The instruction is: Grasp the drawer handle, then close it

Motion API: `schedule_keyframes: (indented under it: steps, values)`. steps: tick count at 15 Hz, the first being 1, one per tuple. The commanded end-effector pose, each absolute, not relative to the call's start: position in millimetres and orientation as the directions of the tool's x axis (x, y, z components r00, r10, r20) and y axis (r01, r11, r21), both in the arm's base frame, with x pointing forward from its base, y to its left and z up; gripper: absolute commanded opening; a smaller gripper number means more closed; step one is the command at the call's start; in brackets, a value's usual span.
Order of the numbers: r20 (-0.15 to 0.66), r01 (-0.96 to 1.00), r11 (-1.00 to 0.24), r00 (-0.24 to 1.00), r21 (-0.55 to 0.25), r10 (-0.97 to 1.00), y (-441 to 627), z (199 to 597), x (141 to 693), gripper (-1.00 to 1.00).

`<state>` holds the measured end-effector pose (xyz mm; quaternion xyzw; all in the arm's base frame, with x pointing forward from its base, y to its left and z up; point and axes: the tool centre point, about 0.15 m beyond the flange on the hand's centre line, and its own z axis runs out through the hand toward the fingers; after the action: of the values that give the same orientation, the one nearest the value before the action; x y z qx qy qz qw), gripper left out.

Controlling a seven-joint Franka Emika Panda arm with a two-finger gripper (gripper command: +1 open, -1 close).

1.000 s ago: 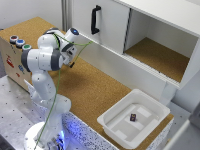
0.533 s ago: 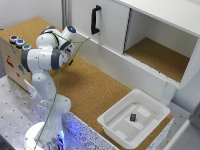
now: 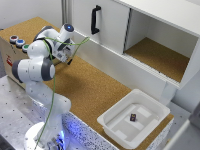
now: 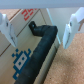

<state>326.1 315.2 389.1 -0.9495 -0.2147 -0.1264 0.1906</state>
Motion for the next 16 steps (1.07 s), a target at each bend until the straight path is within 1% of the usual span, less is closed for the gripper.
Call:
schedule_keyframes:
  steps: [1, 3, 5, 6, 7, 9, 11, 12, 14, 16]
  values:
    - [0.266, 0.587, -0.808, 0.787, -0.046, 0.556, 352, 436, 315, 1.0]
    - [0.269, 0.665, -0.746, 0.72, -0.007, 0.64, 365, 457, 304, 1.0]
    - [0.234, 0.735, -0.677, 0.652, 0.037, 0.721, 374, 476, 293, 1.0]
    - [0.195, 0.78, -0.622, 0.601, 0.07, 0.775, 377, 485, 286, 1.0]
    - [0.153, 0.812, -0.579, 0.565, 0.074, 0.811, 377, 494, 281, 1.0]
    - [0.091, 0.859, -0.507, 0.501, 0.071, 0.861, 375, 512, 273, 1.0]
    - [0.07, 0.897, -0.436, 0.432, 0.07, 0.899, 381, 523, 259, 1.0]
    - [0.051, 0.921, -0.382, 0.379, 0.077, 0.924, 389, 525, 249, 1.0]
    - [0.021, 0.956, -0.291, 0.29, 0.045, 0.957, 400, 520, 233, 1.0]
    - [-0.032, 0.984, -0.179, 0.179, 0.017, 0.983, 409, 513, 214, 1.0]
